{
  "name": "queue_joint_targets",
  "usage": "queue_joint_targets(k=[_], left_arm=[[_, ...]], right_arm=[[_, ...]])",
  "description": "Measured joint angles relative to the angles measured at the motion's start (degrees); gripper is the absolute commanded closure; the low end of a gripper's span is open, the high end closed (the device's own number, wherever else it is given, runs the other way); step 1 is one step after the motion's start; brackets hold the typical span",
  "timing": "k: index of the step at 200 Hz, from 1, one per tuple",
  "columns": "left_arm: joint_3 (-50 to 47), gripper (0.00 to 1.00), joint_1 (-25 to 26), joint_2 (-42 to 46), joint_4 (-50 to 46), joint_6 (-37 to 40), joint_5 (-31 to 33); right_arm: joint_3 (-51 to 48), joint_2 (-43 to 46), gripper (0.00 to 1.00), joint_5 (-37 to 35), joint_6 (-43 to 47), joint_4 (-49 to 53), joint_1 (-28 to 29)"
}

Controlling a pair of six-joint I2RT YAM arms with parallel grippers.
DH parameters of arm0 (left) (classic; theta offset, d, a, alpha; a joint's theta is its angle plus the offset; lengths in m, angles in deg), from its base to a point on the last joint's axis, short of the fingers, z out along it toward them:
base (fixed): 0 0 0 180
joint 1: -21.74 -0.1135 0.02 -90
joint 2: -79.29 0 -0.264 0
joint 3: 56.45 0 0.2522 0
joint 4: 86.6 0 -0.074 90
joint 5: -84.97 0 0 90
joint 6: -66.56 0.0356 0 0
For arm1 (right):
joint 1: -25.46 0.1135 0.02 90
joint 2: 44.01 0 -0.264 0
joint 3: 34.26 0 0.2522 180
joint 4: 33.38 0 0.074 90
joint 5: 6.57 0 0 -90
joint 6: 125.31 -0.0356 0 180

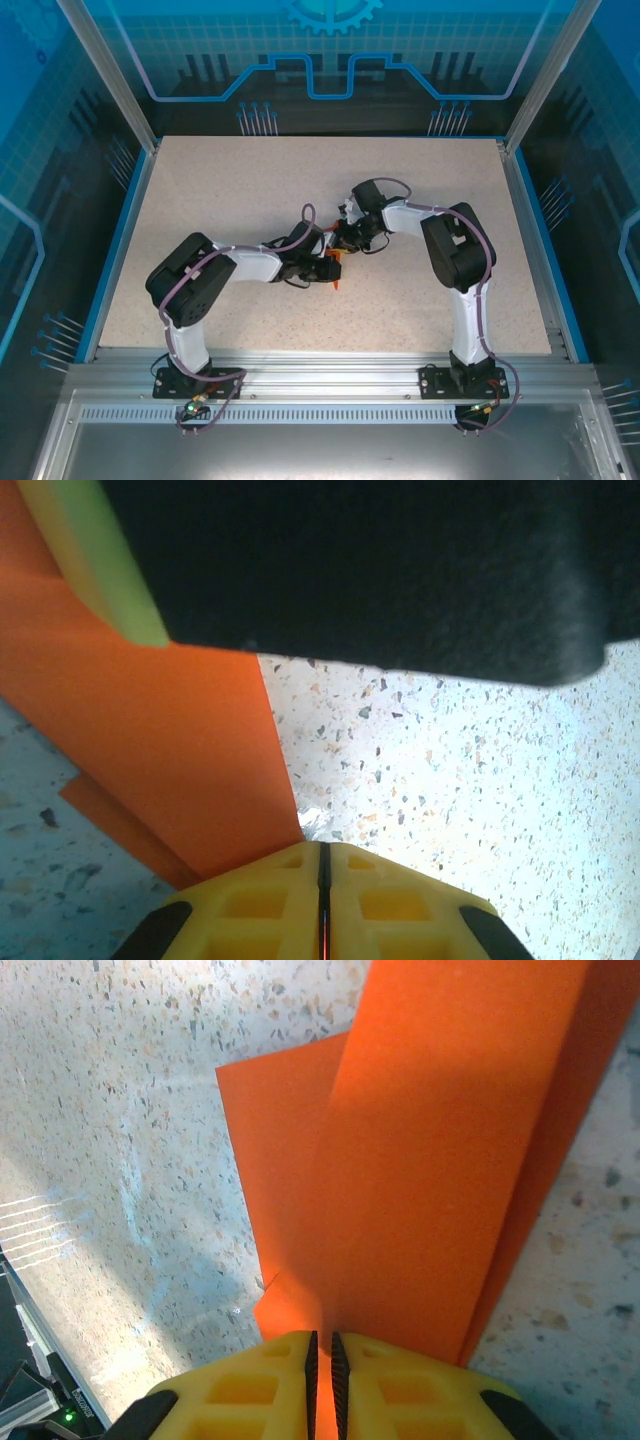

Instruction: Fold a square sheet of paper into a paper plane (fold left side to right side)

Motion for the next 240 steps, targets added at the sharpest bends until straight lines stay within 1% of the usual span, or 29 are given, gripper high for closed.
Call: queue_joint_targets(k=[35, 81, 116, 144, 177, 207, 240], left_arm=[[0.0, 0.9, 1.05, 0.5, -0.76, 1.84, 1.81], [0.11, 0.91, 2.93, 2.32, -5.29, 5.09, 3.89], [0.09, 0.92, 5.66, 2.99, -7.85, 7.56, 4.04], [-0.17, 0.92, 7.72, 3.17, -8.96, 8.59, 2.58], [-1.88, 0.92, 8.04, 4.5, -8.17, 8.39, 1.84], [-3.39, 0.91, 8.39, 9.33, -12.22, 8.33, 0.68], [-3.08, 0.9, 6.01, 15.04, -12.35, 8.35, 0.28]], right_arm=[[0.39, -0.22, 0.84, 0.0, 0.02, 0.63, 0.0], [0.61, -0.37, 0.84, 0.22, 0.68, 1.07, -0.07], [1.03, -0.52, 0.84, 0.26, 0.66, 1.81, -0.04], [1.29, -0.63, 0.84, 0.24, 0.66, 2.14, -0.04], [1.38, -0.66, 0.84, 0.26, 0.63, 2.32, -0.04], [1.42, -0.68, 0.84, 0.26, 0.66, 2.38, -0.04], [1.44, -0.68, 0.84, 0.26, 0.63, 2.4, -0.04]])
